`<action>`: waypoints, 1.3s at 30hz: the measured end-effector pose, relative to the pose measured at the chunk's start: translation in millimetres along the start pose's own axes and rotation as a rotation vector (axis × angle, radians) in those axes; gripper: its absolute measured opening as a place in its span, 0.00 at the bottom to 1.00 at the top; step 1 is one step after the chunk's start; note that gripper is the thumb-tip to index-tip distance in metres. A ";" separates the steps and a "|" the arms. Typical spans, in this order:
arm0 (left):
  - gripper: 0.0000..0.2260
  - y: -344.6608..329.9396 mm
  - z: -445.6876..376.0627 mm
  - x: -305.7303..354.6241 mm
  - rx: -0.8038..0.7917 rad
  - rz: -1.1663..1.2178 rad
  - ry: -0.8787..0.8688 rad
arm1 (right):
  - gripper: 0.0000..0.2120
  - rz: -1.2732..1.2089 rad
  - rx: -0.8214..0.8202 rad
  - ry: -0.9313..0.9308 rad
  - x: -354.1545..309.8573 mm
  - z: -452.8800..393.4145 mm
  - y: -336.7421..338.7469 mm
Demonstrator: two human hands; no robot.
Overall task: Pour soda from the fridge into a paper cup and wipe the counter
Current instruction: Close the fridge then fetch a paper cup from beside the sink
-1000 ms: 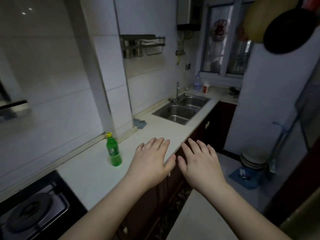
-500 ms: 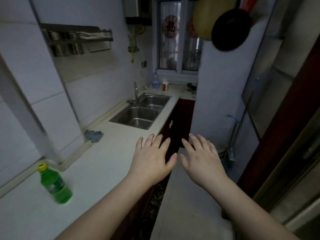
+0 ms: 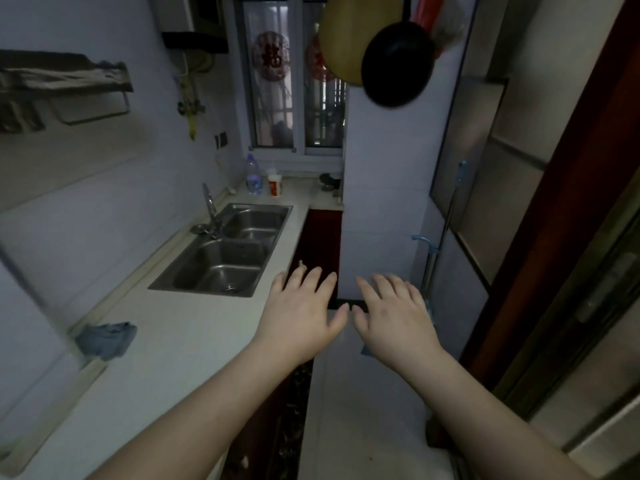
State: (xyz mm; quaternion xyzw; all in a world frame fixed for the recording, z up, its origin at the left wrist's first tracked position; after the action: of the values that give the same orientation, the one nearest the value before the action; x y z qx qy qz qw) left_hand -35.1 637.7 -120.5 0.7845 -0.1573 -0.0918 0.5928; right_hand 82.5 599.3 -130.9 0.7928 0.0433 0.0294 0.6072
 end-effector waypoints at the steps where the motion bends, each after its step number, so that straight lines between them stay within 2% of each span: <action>1: 0.28 -3.3 -10.1 1.0 -0.003 0.004 -0.006 | 0.32 0.002 0.002 -0.003 4.3 -9.3 -3.8; 3: 0.28 -11.7 -31.6 1.4 -0.012 0.004 -0.015 | 0.33 0.008 -0.015 -0.018 15.4 -28.6 -12.8; 11: 0.28 -52.9 -136.0 5.1 -0.027 0.005 0.020 | 0.25 0.008 0.007 -0.052 82.2 -111.3 -50.9; 20: 0.27 -93.8 -261.6 30.7 -0.060 -0.028 0.077 | 0.27 -0.068 -0.043 0.059 172.5 -220.2 -76.2; 29: 0.28 -135.5 -351.3 28.4 -0.080 -0.034 0.125 | 0.27 -0.099 -0.083 0.129 218.2 -306.2 -111.6; 31: 0.28 -147.6 -371.2 22.2 -0.087 -0.034 0.135 | 0.27 -0.098 -0.072 0.135 223.8 -327.3 -119.6; 34: 0.28 -165.1 -404.6 9.8 -0.081 -0.035 0.145 | 0.34 -0.094 -0.054 0.155 228.7 -362.8 -136.1; 39: 0.27 -200.3 -470.4 -18.9 -0.091 -0.023 0.164 | 0.37 -0.041 -0.077 0.182 241.4 -435.3 -170.8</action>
State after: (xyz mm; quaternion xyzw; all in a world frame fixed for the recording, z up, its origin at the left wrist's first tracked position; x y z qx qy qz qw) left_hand 130.3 1118.0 -181.6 0.7633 -0.0947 -0.0412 0.6378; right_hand 273.8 1086.7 -183.7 0.7621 0.1133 0.0906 0.6310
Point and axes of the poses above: each hand's wrist, its own z-axis away from the middle knuckle, its own y-axis out of the back of the hand, x = y × z, the point moved 8 cm from there along -z, towards the middle knuckle, and after that the axes turned 12 degrees about y, right-handed, at the moved point
